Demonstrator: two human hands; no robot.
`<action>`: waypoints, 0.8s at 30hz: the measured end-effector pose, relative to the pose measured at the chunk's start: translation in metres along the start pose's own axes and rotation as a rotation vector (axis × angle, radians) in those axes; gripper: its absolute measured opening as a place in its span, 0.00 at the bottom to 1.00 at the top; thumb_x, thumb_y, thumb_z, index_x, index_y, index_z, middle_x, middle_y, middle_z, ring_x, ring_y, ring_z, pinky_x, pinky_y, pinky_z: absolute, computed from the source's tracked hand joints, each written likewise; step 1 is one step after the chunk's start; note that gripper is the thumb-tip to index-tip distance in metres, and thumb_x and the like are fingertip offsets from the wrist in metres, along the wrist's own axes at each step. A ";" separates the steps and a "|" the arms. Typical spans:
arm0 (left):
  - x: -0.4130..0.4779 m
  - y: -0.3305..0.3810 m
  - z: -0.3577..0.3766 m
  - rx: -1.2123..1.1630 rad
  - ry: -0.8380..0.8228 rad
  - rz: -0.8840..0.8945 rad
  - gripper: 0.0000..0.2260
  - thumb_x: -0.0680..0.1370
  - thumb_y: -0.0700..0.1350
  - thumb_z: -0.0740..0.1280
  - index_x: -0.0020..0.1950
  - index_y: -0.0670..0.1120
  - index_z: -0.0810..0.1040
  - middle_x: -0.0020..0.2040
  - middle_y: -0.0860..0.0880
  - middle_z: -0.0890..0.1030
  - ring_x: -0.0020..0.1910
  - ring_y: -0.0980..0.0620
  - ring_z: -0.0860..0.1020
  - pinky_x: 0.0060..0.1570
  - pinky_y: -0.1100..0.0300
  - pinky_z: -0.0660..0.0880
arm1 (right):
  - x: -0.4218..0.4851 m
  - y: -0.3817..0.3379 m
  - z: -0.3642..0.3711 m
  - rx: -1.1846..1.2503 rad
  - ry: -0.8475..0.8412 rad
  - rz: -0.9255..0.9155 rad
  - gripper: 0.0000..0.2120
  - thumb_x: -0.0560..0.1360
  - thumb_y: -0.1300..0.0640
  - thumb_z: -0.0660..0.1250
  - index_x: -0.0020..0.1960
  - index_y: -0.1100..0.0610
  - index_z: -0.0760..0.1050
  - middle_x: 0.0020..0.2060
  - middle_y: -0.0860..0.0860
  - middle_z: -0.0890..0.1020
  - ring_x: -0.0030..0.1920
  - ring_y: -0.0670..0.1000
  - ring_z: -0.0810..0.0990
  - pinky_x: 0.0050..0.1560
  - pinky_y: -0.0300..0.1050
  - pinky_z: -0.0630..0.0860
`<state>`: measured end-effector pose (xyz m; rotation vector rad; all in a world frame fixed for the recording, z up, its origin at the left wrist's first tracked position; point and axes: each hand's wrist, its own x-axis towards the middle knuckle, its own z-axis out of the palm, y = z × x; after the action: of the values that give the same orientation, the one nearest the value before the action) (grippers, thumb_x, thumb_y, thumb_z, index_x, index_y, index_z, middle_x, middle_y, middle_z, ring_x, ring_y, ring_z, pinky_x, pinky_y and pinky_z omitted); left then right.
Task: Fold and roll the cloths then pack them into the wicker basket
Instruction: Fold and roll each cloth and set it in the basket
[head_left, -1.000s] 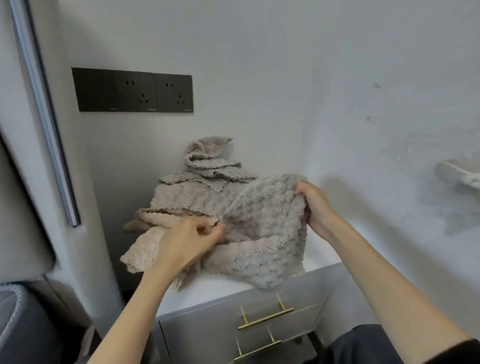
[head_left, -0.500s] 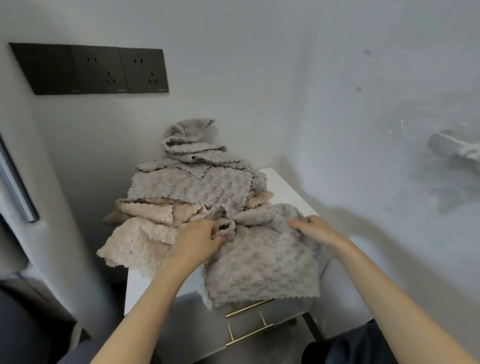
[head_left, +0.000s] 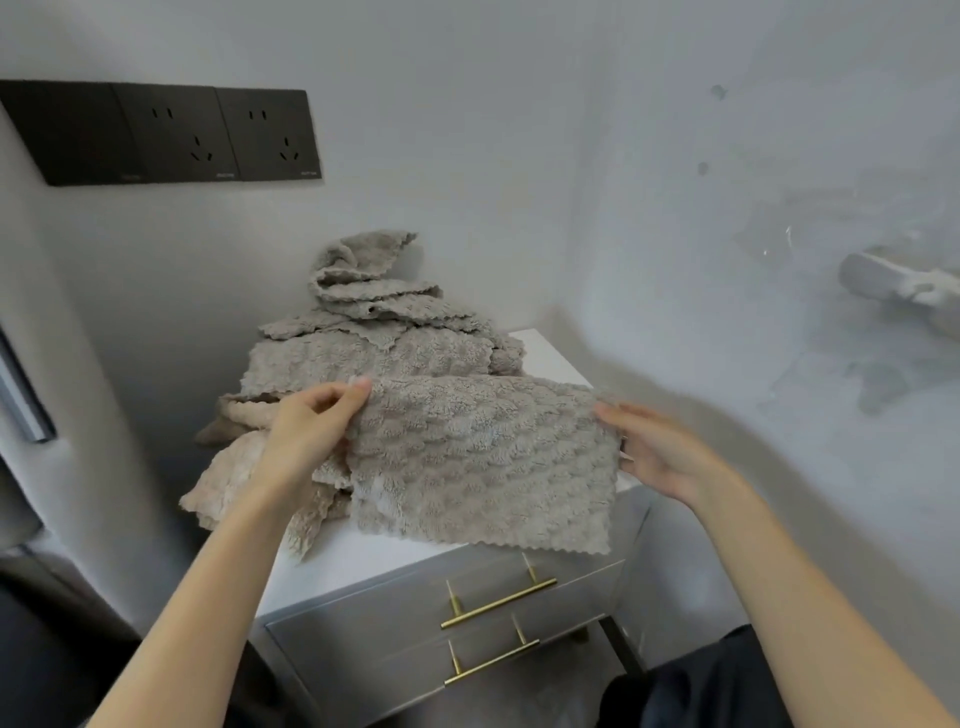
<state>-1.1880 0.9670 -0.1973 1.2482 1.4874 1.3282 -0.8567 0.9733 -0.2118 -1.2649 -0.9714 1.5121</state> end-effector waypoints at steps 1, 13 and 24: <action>0.000 -0.002 -0.001 -0.007 0.009 -0.010 0.12 0.75 0.55 0.69 0.36 0.49 0.80 0.25 0.58 0.73 0.31 0.54 0.70 0.36 0.62 0.67 | 0.000 0.001 0.001 -0.001 -0.025 -0.001 0.17 0.72 0.65 0.69 0.60 0.59 0.73 0.50 0.55 0.83 0.48 0.51 0.81 0.47 0.43 0.74; 0.002 -0.001 -0.015 0.123 -0.041 0.116 0.15 0.67 0.54 0.74 0.47 0.45 0.81 0.48 0.47 0.83 0.46 0.52 0.80 0.47 0.58 0.77 | 0.000 0.001 -0.005 -0.293 0.095 -0.346 0.14 0.73 0.65 0.71 0.57 0.54 0.80 0.49 0.55 0.85 0.53 0.51 0.83 0.55 0.42 0.79; -0.008 0.013 -0.011 -0.218 -0.008 0.344 0.07 0.71 0.51 0.71 0.42 0.49 0.76 0.32 0.55 0.81 0.28 0.59 0.76 0.27 0.69 0.73 | -0.008 -0.017 -0.002 -0.341 0.312 -0.635 0.03 0.76 0.56 0.68 0.49 0.53 0.78 0.48 0.43 0.79 0.41 0.30 0.77 0.40 0.23 0.70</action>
<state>-1.1942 0.9567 -0.1830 1.4029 1.1184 1.6567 -0.8515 0.9701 -0.1943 -1.2145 -1.2957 0.6587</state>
